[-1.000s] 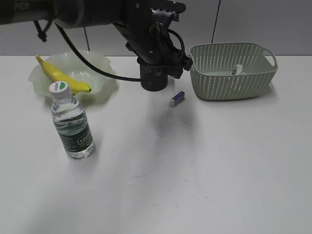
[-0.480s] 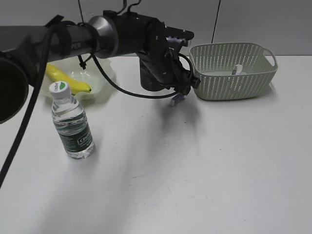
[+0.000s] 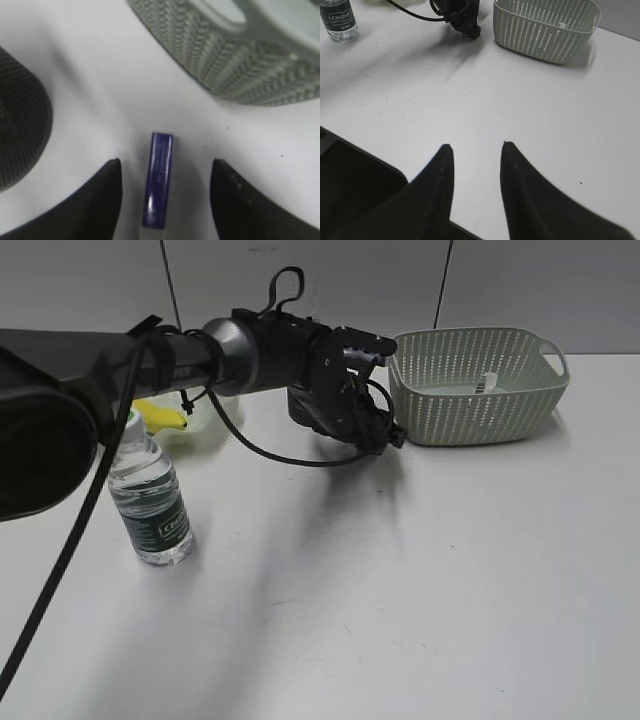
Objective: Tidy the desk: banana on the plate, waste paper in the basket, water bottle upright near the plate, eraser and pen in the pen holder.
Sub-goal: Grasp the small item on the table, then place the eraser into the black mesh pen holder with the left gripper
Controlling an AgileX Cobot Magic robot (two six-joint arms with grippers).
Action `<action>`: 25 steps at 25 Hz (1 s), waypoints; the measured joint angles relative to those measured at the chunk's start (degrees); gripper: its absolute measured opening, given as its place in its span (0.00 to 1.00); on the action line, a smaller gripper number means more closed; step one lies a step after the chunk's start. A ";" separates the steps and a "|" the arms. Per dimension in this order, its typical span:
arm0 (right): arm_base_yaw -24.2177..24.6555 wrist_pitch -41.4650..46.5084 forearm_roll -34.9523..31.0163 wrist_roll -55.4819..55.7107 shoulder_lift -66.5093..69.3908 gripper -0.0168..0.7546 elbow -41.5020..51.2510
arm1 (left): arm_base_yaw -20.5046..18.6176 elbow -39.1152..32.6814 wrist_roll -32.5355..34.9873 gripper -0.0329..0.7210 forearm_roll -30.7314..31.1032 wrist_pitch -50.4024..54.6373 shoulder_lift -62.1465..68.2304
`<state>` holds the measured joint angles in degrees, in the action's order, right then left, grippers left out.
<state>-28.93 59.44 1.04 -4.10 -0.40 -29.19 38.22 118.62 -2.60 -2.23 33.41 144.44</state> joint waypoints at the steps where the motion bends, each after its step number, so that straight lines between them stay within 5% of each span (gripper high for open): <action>1: 0.00 0.00 0.00 0.00 0.00 0.37 0.00 | 0.00 0.00 0.00 0.56 0.65 -0.07 0.22; 6: 0.00 0.00 0.00 0.00 0.00 0.37 0.00 | 0.00 0.12 0.17 0.39 2.79 -0.08 0.83; 10: 0.00 0.00 0.00 0.05 0.00 0.37 0.00 | 0.00 0.12 0.22 0.14 3.05 0.47 0.83; 25: 0.00 0.00 0.00 0.05 0.00 0.37 0.00 | 0.66 0.12 0.22 0.14 1.75 13.37 -12.57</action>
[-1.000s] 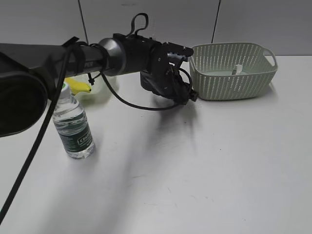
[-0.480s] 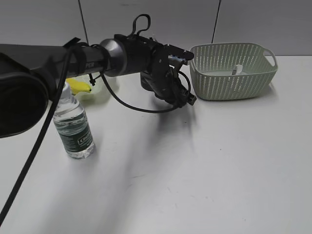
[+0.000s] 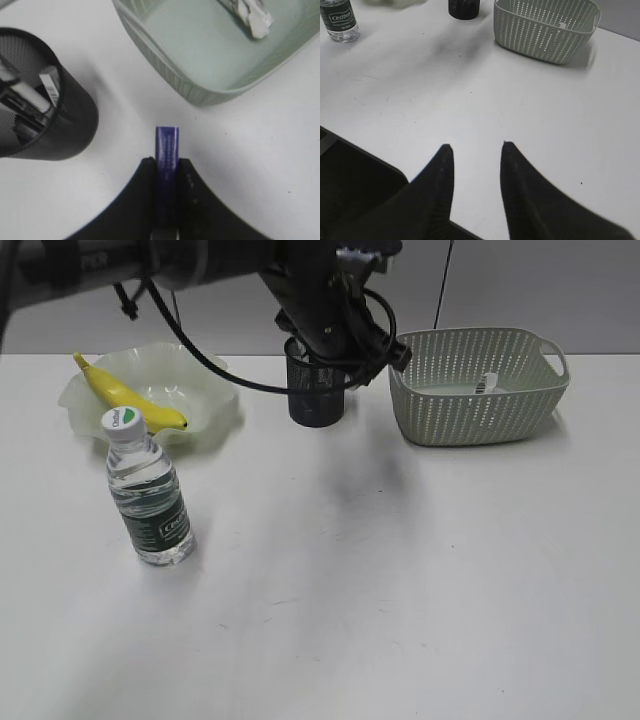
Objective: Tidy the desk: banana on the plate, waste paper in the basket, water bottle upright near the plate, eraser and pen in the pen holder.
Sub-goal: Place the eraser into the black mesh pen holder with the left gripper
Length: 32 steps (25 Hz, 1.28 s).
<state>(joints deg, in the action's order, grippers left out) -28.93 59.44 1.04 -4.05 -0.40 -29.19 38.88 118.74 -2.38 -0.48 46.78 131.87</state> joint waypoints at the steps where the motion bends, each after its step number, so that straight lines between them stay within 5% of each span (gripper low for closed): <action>1: 0.00 0.00 0.00 0.00 0.00 0.37 0.00 | 0.00 0.00 0.00 0.14 0.11 0.20 -1.16; 13: 0.00 0.00 0.00 0.00 0.00 0.37 0.00 | -4.86 0.00 0.00 0.14 6.14 -8.47 -3.55; 23: 0.00 0.00 0.00 0.00 0.00 0.37 0.00 | -10.46 0.00 0.00 0.14 -6.54 -14.08 1.90; 32: 0.00 0.00 0.00 0.00 0.00 0.37 0.00 | -10.57 0.00 0.00 0.24 -8.04 -18.76 3.13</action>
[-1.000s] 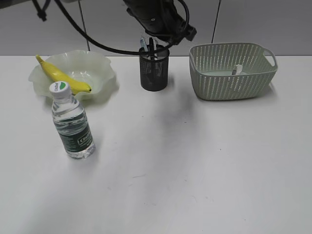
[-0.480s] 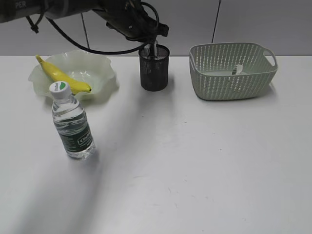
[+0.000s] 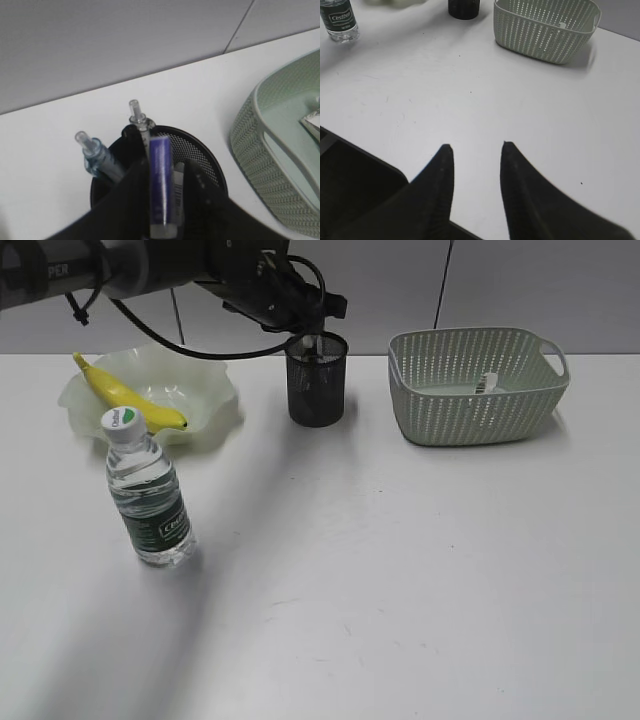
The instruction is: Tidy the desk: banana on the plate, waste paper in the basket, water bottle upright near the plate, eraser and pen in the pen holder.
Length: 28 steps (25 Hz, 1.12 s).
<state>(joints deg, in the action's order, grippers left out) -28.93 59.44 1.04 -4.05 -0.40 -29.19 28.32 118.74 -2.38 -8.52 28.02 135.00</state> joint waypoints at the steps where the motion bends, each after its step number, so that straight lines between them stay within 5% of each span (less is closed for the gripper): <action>1: 0.00 0.00 0.00 0.00 0.00 0.37 0.00 | 0.00 0.00 0.00 0.28 -0.06 -0.45 0.00; 8: 0.00 0.00 0.00 0.00 0.00 0.37 0.00 | 0.00 0.00 0.00 0.52 -0.16 -1.02 -0.06; 15: 0.00 0.00 0.00 0.00 0.00 0.37 0.00 | 0.00 0.00 0.00 0.54 0.48 5.85 -4.97; 28: 0.00 0.00 0.00 0.00 0.00 0.37 0.00 | 0.00 0.00 0.00 0.54 10.73 38.22 -22.67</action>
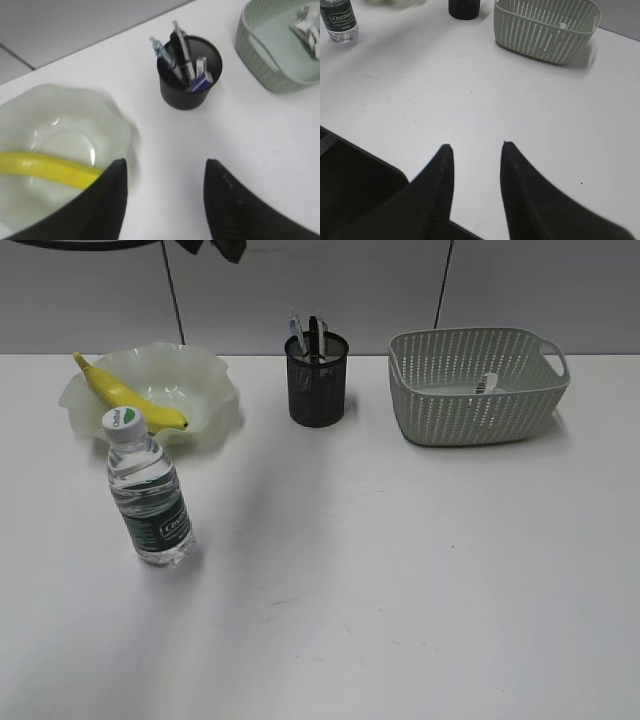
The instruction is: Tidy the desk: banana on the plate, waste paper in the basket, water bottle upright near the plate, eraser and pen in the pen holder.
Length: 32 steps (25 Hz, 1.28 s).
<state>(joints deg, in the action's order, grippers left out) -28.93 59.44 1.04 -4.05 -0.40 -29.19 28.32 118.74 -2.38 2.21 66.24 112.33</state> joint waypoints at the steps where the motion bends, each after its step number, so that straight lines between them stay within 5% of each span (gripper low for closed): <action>1: 0.00 0.00 0.00 0.00 0.00 0.37 0.00 | 0.00 0.00 0.00 0.54 0.77 1.51 -1.18; 11: 0.00 0.00 0.00 0.00 0.00 0.37 0.00 | 0.00 -9.32 -2.33 0.51 1.63 3.33 -18.40; 32: 0.00 0.00 0.00 0.07 0.00 0.37 0.00 | 0.00 -82.25 -2.37 0.45 1.42 -2.90 -88.32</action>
<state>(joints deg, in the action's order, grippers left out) -28.93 59.44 1.04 -3.99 -0.40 -29.19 28.32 36.49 -4.75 3.62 63.34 24.01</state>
